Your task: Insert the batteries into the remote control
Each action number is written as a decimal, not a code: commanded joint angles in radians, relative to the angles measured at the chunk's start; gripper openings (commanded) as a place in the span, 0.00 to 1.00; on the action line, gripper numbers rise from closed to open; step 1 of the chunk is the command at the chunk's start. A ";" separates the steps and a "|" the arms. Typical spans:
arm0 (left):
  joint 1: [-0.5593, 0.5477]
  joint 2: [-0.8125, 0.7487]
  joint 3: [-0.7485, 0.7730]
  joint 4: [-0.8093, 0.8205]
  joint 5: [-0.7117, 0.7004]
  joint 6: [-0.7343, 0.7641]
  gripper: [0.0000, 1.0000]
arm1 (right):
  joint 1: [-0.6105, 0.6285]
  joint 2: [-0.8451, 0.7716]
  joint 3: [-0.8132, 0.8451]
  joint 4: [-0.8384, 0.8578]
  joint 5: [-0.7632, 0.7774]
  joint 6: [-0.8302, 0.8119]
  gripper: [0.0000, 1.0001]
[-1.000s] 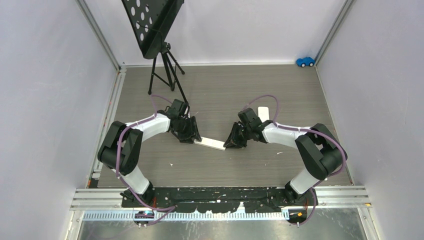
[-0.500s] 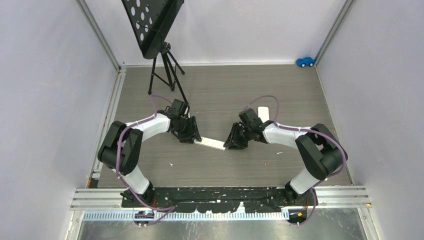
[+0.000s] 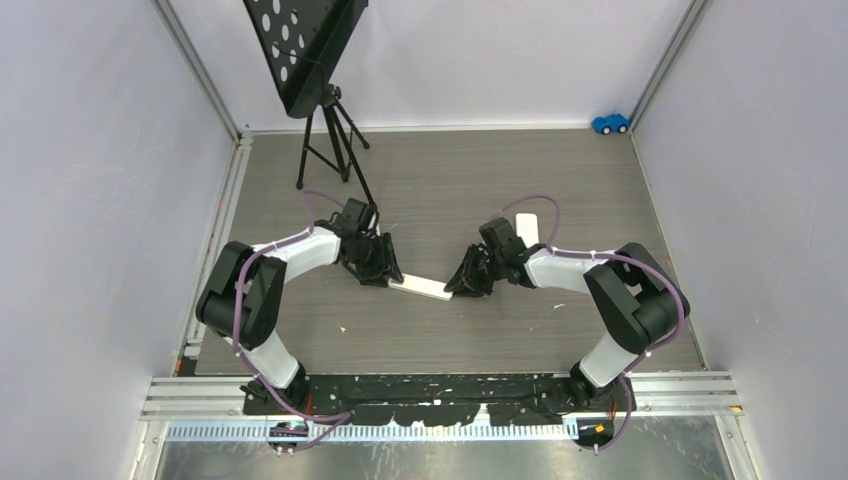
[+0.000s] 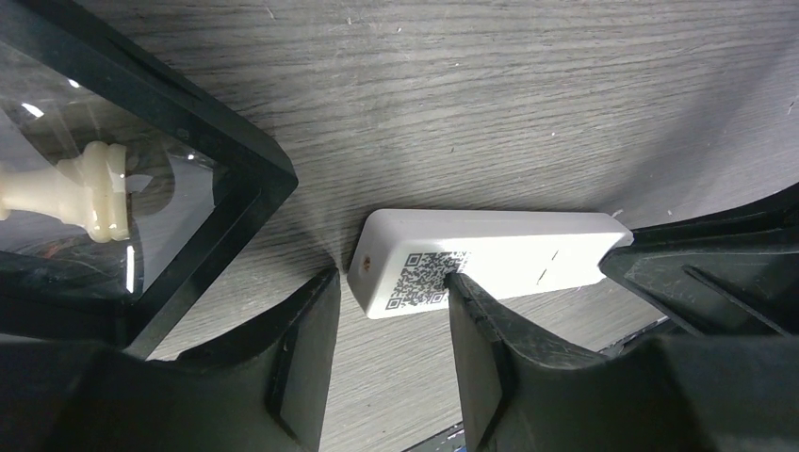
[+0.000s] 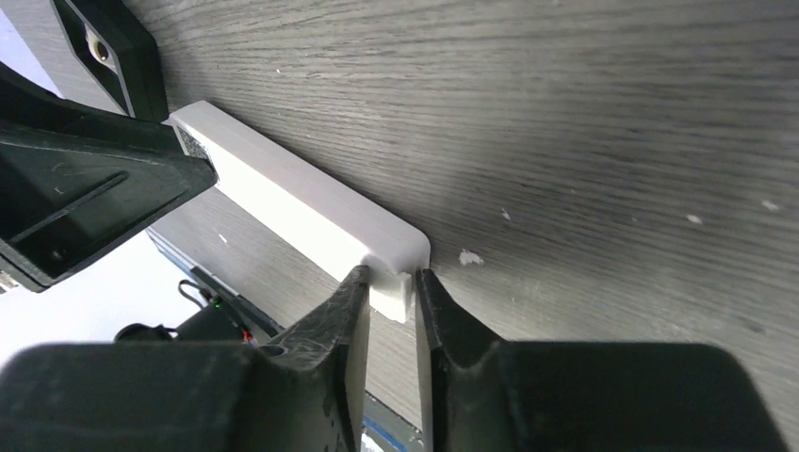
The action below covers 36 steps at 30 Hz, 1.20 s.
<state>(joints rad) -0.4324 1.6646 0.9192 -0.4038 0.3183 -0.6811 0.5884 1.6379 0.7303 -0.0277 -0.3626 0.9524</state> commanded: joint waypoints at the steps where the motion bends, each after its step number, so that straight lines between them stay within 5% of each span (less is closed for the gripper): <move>1: -0.003 0.027 -0.021 0.007 0.004 -0.005 0.47 | 0.004 0.004 -0.023 0.053 0.027 0.022 0.19; 4: -0.003 0.027 -0.023 0.008 0.004 -0.005 0.47 | 0.004 -0.005 -0.030 0.034 0.034 0.012 0.15; 11: -0.003 0.032 -0.023 0.010 0.002 -0.005 0.47 | 0.004 -0.028 -0.016 -0.024 0.060 -0.013 0.28; 22: -0.003 0.033 -0.025 0.005 -0.015 0.002 0.46 | 0.005 -0.085 0.011 -0.140 0.117 -0.082 0.28; 36: -0.003 0.041 -0.029 0.013 -0.006 0.002 0.46 | 0.017 -0.039 0.025 -0.068 0.067 -0.030 0.12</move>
<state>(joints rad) -0.4316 1.6699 0.9173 -0.3943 0.3321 -0.6964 0.5957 1.5764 0.7319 -0.1043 -0.3073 0.9058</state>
